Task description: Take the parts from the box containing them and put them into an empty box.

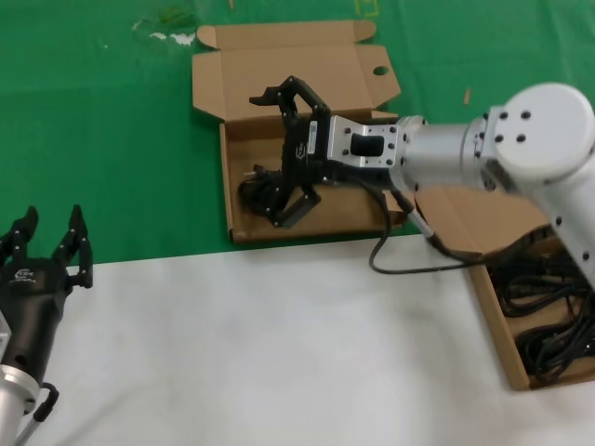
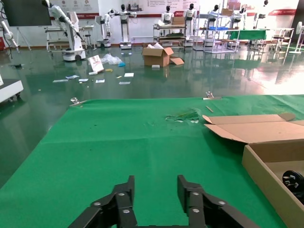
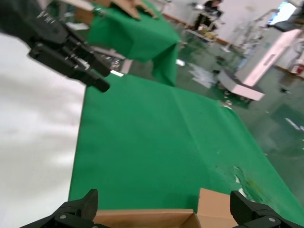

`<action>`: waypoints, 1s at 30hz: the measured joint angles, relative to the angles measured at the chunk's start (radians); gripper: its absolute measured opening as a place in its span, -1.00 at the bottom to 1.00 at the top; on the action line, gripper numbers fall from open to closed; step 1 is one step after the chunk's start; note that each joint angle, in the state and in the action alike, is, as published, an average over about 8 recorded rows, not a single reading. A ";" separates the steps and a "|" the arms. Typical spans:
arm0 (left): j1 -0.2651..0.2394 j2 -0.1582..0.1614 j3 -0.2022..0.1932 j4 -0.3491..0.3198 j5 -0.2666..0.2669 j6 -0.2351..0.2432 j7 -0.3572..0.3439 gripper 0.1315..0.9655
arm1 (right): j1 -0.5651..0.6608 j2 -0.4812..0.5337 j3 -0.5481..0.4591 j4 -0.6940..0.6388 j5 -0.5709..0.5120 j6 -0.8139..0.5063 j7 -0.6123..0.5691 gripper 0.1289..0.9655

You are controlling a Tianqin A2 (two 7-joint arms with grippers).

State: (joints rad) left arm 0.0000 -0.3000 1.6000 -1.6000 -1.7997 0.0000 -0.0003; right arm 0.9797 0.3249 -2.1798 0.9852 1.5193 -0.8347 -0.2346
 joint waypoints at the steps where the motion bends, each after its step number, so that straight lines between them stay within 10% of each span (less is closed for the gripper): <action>1: 0.000 0.000 0.000 0.000 0.000 0.000 0.000 -0.56 | -0.015 0.000 0.009 0.010 0.004 0.013 0.004 0.95; 30: 0.000 0.000 0.000 0.000 0.000 0.000 0.000 0.71 | -0.460 -0.012 0.272 0.289 0.132 0.391 0.110 1.00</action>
State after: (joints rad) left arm 0.0000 -0.3000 1.6000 -1.6000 -1.7998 0.0000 0.0001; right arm 0.5196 0.3132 -1.9078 1.2738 1.6509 -0.4435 -0.1246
